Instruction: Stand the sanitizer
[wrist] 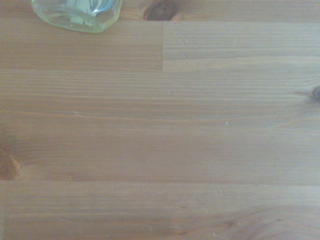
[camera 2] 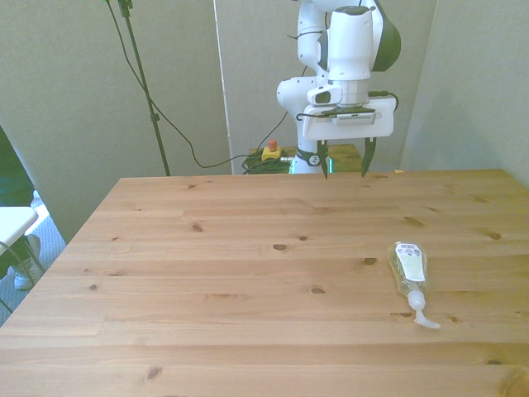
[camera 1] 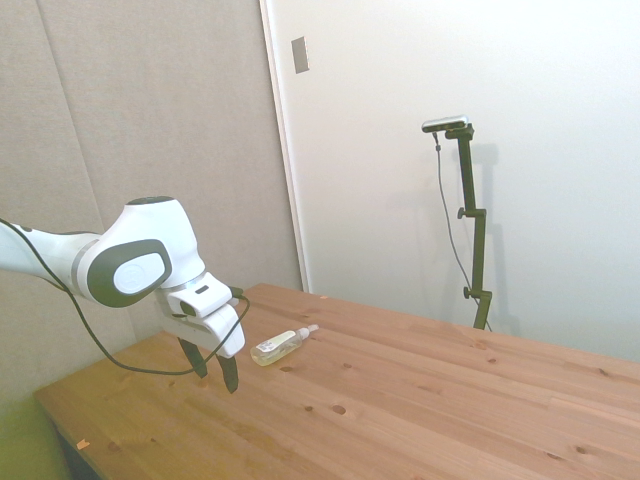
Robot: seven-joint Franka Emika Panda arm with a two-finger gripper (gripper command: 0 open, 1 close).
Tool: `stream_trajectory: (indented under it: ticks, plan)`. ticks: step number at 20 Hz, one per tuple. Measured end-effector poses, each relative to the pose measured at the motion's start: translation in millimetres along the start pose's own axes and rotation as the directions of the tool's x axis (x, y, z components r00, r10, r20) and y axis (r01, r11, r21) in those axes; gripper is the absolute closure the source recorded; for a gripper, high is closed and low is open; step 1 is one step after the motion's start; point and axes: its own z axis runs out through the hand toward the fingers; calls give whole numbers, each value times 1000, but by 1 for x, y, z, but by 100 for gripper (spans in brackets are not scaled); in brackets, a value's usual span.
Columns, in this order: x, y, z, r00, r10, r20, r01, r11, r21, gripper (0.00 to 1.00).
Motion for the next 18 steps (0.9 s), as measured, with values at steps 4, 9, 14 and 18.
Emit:
stream_trajectory:
  ticks: [4, 9, 14, 18]
  plan:
    - [2, -9, -3, 1000, -9, -5, 9, 1000, 1, 0]
    - [24, -69, -31, 999, -10, -37, 10, 1000, 20, 0]
    - [54, -144, -29, 995, 28, -91, -26, 1000, 16, 0]
    - [79, -202, -10, 993, 48, -108, -47, 999, 10, 0]
